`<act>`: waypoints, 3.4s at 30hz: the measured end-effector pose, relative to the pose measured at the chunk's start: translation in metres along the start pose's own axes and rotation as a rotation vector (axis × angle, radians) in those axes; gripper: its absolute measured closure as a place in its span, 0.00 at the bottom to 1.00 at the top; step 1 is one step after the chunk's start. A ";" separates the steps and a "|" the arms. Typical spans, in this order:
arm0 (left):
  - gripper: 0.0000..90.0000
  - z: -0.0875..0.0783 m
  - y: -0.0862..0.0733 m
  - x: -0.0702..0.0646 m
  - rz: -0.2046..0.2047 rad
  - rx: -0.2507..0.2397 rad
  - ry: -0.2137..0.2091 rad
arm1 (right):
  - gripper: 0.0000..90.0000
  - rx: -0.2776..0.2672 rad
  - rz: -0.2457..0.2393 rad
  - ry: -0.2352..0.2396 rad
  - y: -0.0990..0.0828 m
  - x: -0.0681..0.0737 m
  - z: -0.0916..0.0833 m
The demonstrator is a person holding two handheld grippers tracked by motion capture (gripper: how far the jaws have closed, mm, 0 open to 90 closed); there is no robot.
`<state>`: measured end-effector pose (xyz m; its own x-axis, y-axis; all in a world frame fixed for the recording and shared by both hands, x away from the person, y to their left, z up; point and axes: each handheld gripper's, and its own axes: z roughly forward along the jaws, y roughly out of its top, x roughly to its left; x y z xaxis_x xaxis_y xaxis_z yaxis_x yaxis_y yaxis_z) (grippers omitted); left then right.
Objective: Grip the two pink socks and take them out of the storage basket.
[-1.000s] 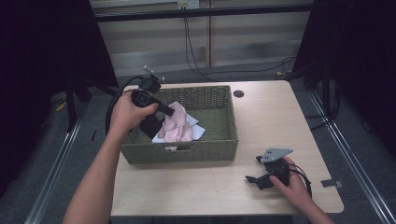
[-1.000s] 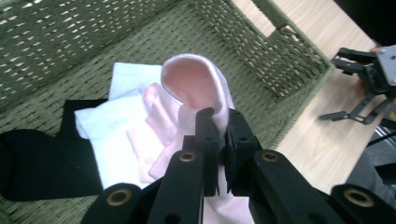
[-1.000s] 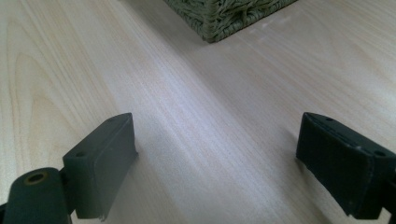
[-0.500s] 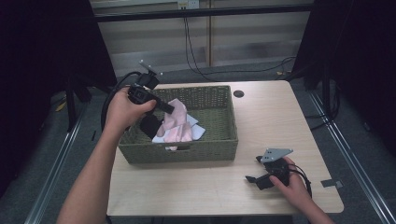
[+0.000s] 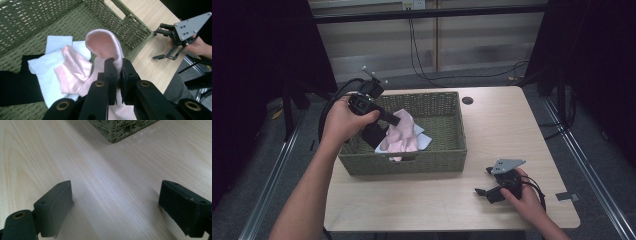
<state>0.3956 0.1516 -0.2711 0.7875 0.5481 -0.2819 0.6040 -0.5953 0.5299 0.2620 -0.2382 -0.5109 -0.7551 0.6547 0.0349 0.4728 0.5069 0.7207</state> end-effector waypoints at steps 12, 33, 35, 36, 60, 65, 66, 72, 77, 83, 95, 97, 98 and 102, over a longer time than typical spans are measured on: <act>0.94 0.007 -0.015 -0.010 0.029 0.007 -0.032 | 0.12 0.001 -0.003 0.000 0.000 0.000 0.000; 0.94 0.019 -0.027 -0.037 0.093 0.011 -0.078 | 0.12 0.001 -0.007 0.001 0.000 0.000 0.000; 0.94 0.019 -0.028 -0.039 0.101 0.013 -0.075 | 0.12 0.001 -0.007 0.001 0.000 0.000 0.000; 0.94 0.020 -0.029 -0.040 0.103 0.014 -0.080 | 0.12 0.001 -0.007 0.001 0.000 0.000 0.000; 0.58 0.040 -0.043 -0.054 0.160 -0.026 -0.094 | 0.12 0.001 -0.008 0.001 0.000 0.000 0.000; 0.54 0.043 -0.037 -0.034 0.113 -0.062 -0.037 | 0.12 0.001 -0.007 0.001 0.000 0.000 0.000; 0.54 0.044 -0.036 -0.029 0.110 -0.063 -0.030 | 0.12 0.001 -0.008 0.001 0.000 0.000 0.000; 0.52 0.053 -0.030 -0.004 0.062 -0.084 0.031 | 0.12 0.001 -0.008 0.001 0.000 0.000 0.000; 0.51 0.060 -0.026 0.013 0.053 -0.070 0.061 | 0.12 0.001 -0.007 0.001 0.000 0.000 0.000; 0.51 0.072 -0.021 0.029 0.030 -0.049 0.085 | 0.12 0.001 -0.009 0.001 0.000 -0.001 0.000; 0.53 0.108 -0.021 0.056 -0.041 0.018 0.112 | 0.12 0.001 -0.009 0.001 0.000 -0.001 0.000; 0.53 0.111 -0.022 0.059 -0.051 0.020 0.111 | 0.12 0.000 -0.009 0.001 0.000 -0.001 0.000; 0.53 0.112 -0.022 0.062 -0.052 0.022 0.117 | 0.12 0.000 -0.009 0.001 0.000 -0.001 0.000; 0.53 0.116 -0.021 0.068 -0.074 0.018 0.113 | 0.12 0.000 -0.009 0.001 0.000 -0.001 0.000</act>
<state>0.4513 0.1331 -0.3941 0.7227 0.6527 -0.2271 0.6625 -0.5608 0.4967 0.2625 -0.2385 -0.5109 -0.7599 0.6494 0.0295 0.4662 0.5127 0.7210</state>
